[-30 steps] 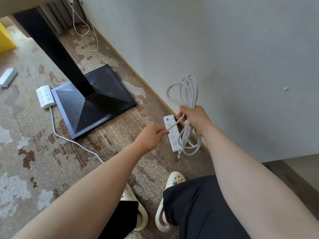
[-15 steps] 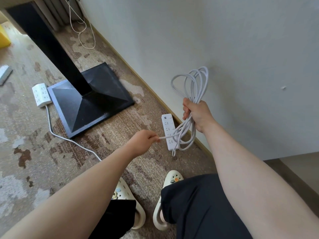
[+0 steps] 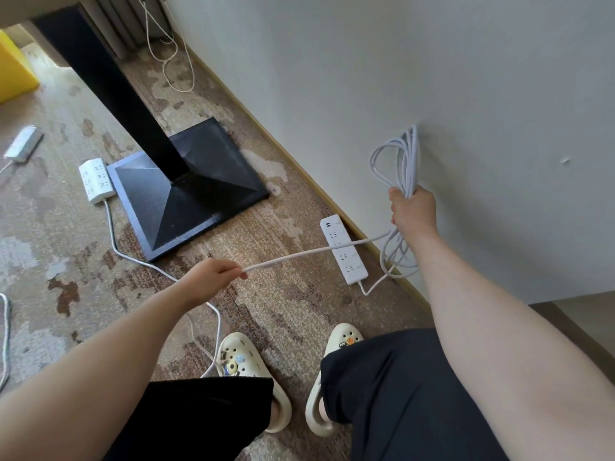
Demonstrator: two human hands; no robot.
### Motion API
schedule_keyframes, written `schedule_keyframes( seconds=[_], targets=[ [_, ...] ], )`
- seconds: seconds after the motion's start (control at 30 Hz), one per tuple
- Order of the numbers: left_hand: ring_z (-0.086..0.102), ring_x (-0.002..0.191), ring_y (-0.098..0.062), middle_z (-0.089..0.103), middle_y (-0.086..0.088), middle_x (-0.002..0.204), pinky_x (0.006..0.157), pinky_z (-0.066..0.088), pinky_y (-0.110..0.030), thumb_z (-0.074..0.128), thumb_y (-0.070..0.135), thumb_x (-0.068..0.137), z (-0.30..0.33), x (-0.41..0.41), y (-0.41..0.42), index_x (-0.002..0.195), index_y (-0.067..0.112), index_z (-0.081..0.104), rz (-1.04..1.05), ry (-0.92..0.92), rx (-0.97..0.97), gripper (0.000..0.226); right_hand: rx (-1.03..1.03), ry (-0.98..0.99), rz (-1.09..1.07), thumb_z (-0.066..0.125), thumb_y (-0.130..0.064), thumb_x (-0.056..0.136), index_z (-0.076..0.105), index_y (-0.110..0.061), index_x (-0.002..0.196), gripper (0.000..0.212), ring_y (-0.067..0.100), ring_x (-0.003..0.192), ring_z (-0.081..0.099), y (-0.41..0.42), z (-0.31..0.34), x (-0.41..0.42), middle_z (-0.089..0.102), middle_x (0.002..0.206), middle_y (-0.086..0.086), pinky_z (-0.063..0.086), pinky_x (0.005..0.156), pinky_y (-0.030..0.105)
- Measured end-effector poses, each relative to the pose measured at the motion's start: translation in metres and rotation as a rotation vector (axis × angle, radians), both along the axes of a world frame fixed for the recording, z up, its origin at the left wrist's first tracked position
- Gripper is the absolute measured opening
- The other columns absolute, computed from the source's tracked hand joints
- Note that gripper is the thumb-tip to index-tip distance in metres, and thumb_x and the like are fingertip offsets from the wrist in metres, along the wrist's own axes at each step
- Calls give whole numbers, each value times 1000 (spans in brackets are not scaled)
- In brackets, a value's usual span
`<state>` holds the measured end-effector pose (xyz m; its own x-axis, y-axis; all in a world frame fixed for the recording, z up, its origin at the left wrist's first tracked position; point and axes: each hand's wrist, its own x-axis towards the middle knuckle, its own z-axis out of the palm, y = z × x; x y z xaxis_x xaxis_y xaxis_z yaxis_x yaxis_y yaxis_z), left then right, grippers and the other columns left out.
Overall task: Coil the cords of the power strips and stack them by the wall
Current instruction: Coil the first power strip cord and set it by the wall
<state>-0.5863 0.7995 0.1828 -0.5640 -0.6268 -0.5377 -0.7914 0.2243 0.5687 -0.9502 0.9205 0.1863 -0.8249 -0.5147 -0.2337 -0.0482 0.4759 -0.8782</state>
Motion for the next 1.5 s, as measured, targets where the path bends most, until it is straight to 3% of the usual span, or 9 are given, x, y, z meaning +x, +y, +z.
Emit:
schedule_keyframes(
  seconds=[0.1, 0.37, 0.5, 0.73, 0.8, 0.93, 1.1, 1.3, 1.5],
  targets=[
    [44, 55, -10, 55, 3, 66, 56, 38, -24, 51, 31, 99, 2, 1, 1, 88, 30, 70, -53, -51, -44, 22, 68, 69, 66, 58, -38, 90, 56, -24, 75, 21, 19, 55, 57, -2, -1, 1, 58, 66, -1, 51, 59, 35],
    [48, 55, -3, 60, 11, 72, 57, 39, -18, 47, 38, 99, 31, -92, 30, 94, 28, 66, -417, 10, -125, 23, 151, -82, 467, 65, -24, 94, 64, -18, 86, 10, 5, 44, 57, -9, 4, 32, 62, 53, -6, 49, 47, 18],
    [51, 67, 2, 55, 18, 74, 59, 37, -20, 47, 34, 100, 44, -128, 44, 94, 28, 65, -564, 57, -198, 21, 168, -197, 653, 64, -22, 95, 66, -12, 91, 11, 15, 57, 70, -9, 11, 46, 74, 68, 1, 51, 50, 18],
    [54, 68, 10, 58, 20, 73, 63, 38, -15, 50, 26, 100, 51, -149, 45, 80, 35, 61, -294, 267, -88, 24, 111, -292, 664, 68, -29, 92, 70, -14, 67, 29, 11, 51, 64, -11, 15, 47, 67, 58, 1, 49, 50, 18],
    [58, 76, 1, 65, 14, 81, 69, 46, -22, 50, 26, 100, 52, -152, 46, 83, 27, 64, -262, 272, -86, 22, 88, -302, 657, 67, -30, 92, 69, -19, 58, 36, 15, 51, 63, -11, 15, 47, 66, 57, 5, 51, 52, 21],
    [53, 62, -14, 60, 4, 71, 55, 41, -30, 49, 29, 99, 51, -155, 46, 83, 17, 65, -209, 207, -177, 25, 81, -264, 649, 64, -32, 94, 68, -11, 71, 32, 28, 56, 67, -10, 16, 47, 67, 58, 14, 59, 59, 36],
    [46, 53, -8, 59, 3, 68, 53, 38, -25, 55, 30, 97, 48, -145, 42, 85, 15, 66, -233, 177, -162, 22, 174, -159, 667, 61, -34, 93, 66, -6, 84, 31, 20, 45, 62, -9, 14, 45, 64, 54, 8, 55, 51, 31],
    [51, 55, -12, 61, 4, 72, 53, 47, -27, 48, 36, 99, 40, -95, 13, 86, 25, 64, -172, -5, -278, 23, 250, -64, 557, 61, -28, 96, 57, -13, 74, 27, 11, 36, 53, -3, 11, 31, 54, 45, -6, 48, 44, 24],
    [37, 39, -1, 55, 6, 60, 41, 32, -17, 49, 29, 99, 63, -114, -2, 83, 20, 66, 117, 270, -328, 25, 238, -60, 665, 59, -44, 96, 63, -12, 71, 41, 11, 36, 51, -8, 21, 42, 61, 50, -3, 44, 42, 22]
  ],
)
